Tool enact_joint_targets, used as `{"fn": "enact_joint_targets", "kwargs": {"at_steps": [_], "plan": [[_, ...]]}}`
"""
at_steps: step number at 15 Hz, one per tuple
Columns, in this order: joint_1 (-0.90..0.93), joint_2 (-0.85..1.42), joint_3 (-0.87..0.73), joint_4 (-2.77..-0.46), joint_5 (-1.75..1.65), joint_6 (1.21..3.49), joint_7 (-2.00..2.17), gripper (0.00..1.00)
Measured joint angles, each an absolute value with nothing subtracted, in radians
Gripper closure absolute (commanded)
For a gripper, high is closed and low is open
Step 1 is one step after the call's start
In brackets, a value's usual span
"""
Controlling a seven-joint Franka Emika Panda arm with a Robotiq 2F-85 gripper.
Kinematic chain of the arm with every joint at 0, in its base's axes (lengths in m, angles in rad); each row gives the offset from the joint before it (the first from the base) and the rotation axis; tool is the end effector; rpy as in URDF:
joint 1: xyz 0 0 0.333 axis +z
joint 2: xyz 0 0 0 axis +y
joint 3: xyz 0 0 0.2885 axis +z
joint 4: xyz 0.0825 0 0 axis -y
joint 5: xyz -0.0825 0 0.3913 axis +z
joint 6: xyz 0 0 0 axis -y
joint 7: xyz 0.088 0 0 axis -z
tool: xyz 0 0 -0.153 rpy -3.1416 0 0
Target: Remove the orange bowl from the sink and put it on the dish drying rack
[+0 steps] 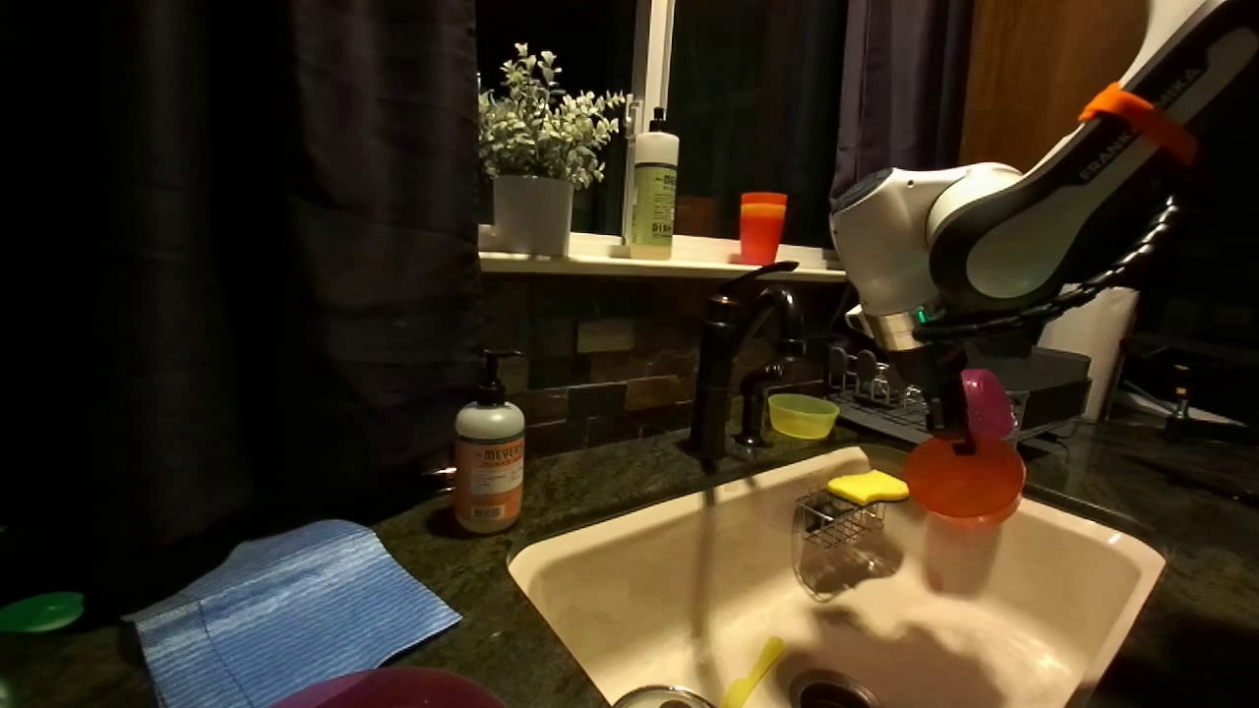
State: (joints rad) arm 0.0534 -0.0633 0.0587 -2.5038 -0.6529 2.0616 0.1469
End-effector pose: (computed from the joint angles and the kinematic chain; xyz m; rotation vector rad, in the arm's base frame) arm 0.4231 -0.0100 0.2182 2.5122 0.4984 -0.3901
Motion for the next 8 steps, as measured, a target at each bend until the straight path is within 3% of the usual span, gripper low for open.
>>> {"fn": "enact_joint_targets", "kwargs": {"at_steps": [8], "plan": [[0.066, -0.132, 0.099, -2.494, -0.78, 1.928, 0.164, 0.99]]}}
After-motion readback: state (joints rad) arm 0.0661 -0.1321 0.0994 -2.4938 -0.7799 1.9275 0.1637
